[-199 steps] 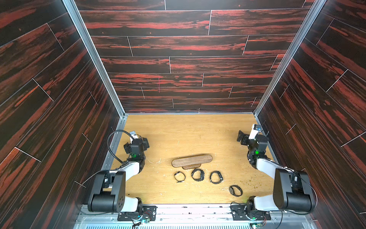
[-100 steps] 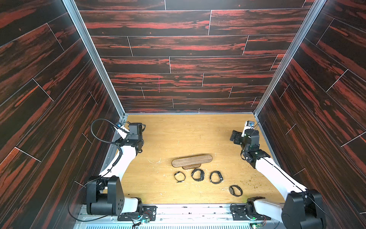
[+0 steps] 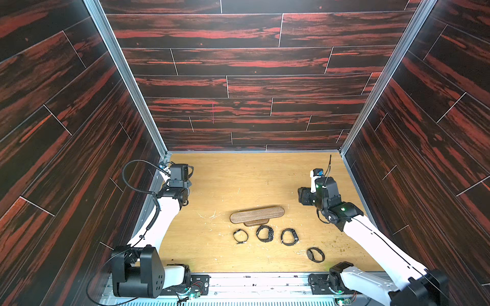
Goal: Place watch on stand
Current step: Adjust the stand at the center of the board.
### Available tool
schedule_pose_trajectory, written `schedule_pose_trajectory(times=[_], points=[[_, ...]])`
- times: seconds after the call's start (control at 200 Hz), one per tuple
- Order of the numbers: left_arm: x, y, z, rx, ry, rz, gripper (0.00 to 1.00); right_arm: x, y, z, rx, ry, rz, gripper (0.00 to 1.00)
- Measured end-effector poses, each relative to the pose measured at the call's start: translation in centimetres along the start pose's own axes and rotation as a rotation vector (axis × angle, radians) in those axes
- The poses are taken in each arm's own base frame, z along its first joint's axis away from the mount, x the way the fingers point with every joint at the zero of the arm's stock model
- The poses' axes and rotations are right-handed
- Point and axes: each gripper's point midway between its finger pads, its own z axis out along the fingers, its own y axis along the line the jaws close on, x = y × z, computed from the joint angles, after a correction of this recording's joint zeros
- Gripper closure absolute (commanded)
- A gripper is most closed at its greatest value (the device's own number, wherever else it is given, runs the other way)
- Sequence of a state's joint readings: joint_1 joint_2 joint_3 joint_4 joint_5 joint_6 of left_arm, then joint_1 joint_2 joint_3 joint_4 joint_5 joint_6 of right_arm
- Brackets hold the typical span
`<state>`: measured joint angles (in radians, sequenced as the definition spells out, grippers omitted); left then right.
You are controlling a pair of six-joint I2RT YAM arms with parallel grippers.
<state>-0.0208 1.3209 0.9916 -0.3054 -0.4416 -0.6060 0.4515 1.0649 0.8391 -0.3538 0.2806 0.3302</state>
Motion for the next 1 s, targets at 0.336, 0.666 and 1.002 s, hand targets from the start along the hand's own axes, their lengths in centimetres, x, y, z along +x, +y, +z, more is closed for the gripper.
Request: schedule_pose_trajectory(times=[0.336, 0.666, 1.002], points=[[2.7, -1.2, -2.2, 0.146, 0.123, -0.055, 0.36, 6.7, 5.5, -2.4, -0.223, 0.201, -0.047, 0.80], [10.2, 0.5, -5.0, 0.210, 0.276, -0.075, 0.33, 13.4, 9.2, -3.6, -0.378, 0.398, -0.119, 0.83], [16.7, 2.0, -6.5, 0.245, 0.398, -0.139, 0.32, 17.6, 12.9, -2.7, -0.453, 0.535, -0.205, 0.88]])
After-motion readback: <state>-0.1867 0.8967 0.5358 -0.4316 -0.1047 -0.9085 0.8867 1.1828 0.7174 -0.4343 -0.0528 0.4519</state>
